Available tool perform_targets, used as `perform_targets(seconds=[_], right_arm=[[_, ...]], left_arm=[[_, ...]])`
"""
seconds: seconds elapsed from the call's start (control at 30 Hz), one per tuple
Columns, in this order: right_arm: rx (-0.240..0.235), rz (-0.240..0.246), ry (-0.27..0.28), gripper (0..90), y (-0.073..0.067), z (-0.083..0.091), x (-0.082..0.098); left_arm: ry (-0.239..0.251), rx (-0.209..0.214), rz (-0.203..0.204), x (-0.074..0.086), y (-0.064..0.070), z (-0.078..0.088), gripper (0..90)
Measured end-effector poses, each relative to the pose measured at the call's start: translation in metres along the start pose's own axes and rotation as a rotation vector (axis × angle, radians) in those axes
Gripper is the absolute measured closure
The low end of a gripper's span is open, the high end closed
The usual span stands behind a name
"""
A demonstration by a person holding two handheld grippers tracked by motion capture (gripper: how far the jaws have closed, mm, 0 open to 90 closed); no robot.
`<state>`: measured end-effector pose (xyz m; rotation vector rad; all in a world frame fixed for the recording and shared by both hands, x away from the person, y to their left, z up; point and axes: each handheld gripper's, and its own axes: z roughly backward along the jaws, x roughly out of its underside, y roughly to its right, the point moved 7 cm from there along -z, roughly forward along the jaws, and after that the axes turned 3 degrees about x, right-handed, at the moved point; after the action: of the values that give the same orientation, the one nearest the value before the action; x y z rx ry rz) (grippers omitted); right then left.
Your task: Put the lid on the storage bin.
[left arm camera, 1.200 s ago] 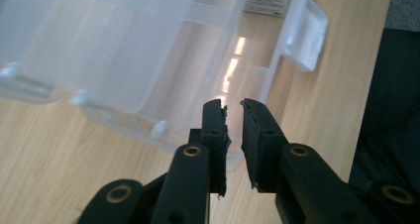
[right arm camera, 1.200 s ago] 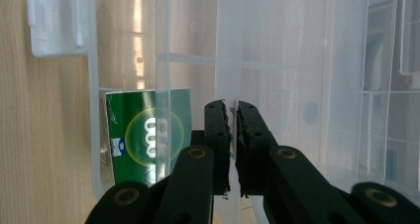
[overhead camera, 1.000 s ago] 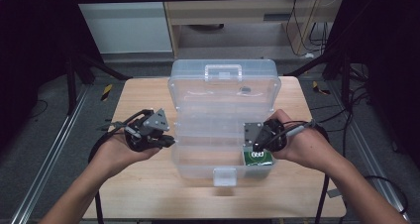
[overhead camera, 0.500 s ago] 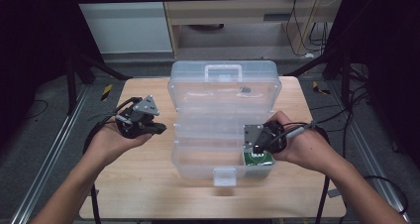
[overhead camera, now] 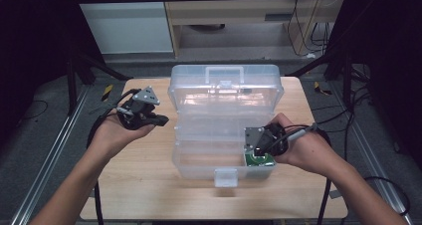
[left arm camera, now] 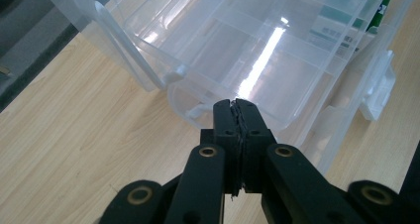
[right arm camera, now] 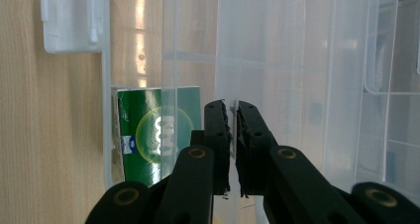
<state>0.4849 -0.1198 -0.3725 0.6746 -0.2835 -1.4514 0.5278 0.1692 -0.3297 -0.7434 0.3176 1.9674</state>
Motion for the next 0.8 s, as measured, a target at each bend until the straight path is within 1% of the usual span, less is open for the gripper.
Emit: perform_targets(seconds=[0.07,0.2,0.23,0.27,0.3,0.4,0.47,0.5,0.53,0.57,0.8], right_arm=[[0.000,-0.008,-0.004,84.7,-0.001,0.000,0.001],[-0.002,-0.006,-0.001,84.7,-0.002,0.000,0.001],[-0.003,-0.005,0.000,84.7,-0.002,0.000,0.001],[-0.003,-0.008,0.003,84.7,-0.003,0.000,0.001],[-0.003,-0.008,0.003,84.7,-0.003,0.000,0.001],[-0.002,0.002,0.003,84.7,-0.004,0.000,0.001],[-0.007,-0.008,0.004,84.5,-0.005,0.000,0.001],[-0.007,-0.008,0.004,84.5,-0.005,0.000,0.001],[-0.006,-0.004,0.005,84.5,-0.005,-0.001,0.000],[-0.007,-0.011,-0.004,84.5,-0.006,0.000,0.001],[-0.007,-0.009,-0.025,84.6,-0.007,0.000,-0.001]], left_arm=[[-0.009,0.006,0.002,-0.002,-0.001,-0.001,89.1],[-0.019,0.015,0.009,-0.003,-0.004,-0.005,89.5],[-0.017,0.018,0.015,-0.004,-0.005,-0.006,89.5],[-0.021,0.020,0.031,-0.004,-0.006,-0.007,89.6],[-0.021,0.020,0.031,-0.004,-0.006,-0.007,89.5],[-0.019,0.022,0.047,-0.006,-0.008,-0.007,89.6],[-0.013,0.019,0.069,-0.008,-0.010,-0.006,89.6],[-0.013,0.019,0.069,-0.008,-0.010,-0.006,89.6],[-0.007,0.021,0.081,-0.008,-0.010,-0.006,89.6],[0.017,0.021,0.061,-0.011,-0.013,-0.007,89.7],[0.057,0.013,0.107,-0.015,-0.018,-0.008,89.9]])
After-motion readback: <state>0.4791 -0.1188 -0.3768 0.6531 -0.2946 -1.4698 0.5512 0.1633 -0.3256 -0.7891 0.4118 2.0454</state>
